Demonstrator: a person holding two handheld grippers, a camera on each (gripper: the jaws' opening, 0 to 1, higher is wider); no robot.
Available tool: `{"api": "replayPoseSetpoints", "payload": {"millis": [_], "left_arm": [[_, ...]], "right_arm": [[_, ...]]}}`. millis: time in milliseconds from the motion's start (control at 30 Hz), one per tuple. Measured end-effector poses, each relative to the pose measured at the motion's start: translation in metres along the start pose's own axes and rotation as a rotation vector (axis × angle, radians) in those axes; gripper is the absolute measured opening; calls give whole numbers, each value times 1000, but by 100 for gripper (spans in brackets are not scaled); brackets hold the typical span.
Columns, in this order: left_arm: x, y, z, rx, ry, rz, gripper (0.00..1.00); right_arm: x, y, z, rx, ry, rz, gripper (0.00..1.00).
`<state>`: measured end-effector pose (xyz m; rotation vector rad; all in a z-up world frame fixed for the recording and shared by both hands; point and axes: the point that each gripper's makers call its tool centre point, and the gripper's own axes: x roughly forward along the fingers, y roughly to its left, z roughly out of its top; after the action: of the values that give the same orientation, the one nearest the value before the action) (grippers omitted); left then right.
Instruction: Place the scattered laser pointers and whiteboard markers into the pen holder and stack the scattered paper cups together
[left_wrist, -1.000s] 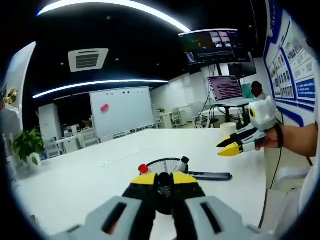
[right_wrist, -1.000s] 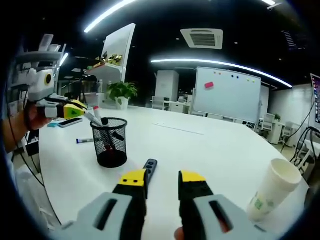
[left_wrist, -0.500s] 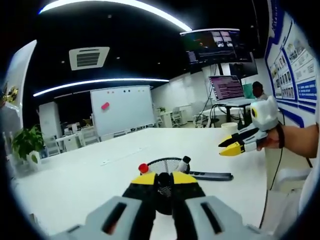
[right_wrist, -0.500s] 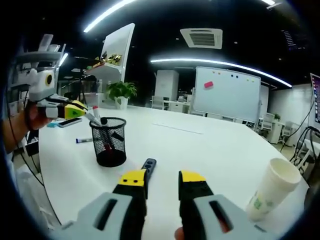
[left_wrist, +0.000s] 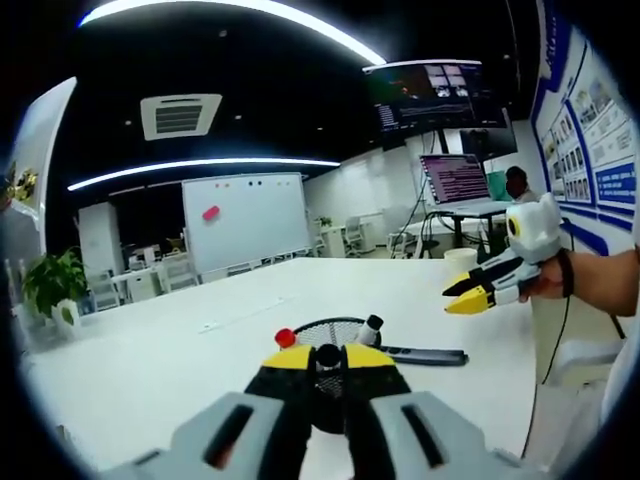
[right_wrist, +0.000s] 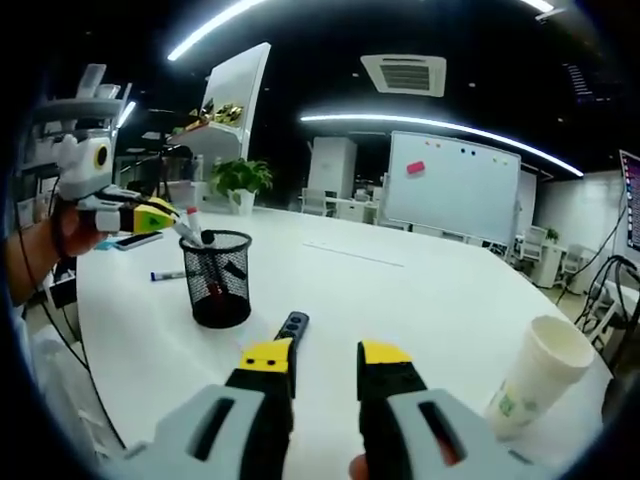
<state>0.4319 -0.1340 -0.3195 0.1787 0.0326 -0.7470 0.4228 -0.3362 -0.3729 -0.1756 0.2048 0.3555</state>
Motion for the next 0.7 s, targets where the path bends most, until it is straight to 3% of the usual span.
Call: {"api": "replayPoseSetpoints", "payload": {"millis": [267, 700], "left_arm": [[0, 5, -2, -5, 3, 3, 11], [1, -4, -3, 14, 20, -1, 12]], "right_arm": [[-3, -1, 1, 3, -5, -5, 24], [-1, 0, 1, 7, -7, -2, 24]]}}
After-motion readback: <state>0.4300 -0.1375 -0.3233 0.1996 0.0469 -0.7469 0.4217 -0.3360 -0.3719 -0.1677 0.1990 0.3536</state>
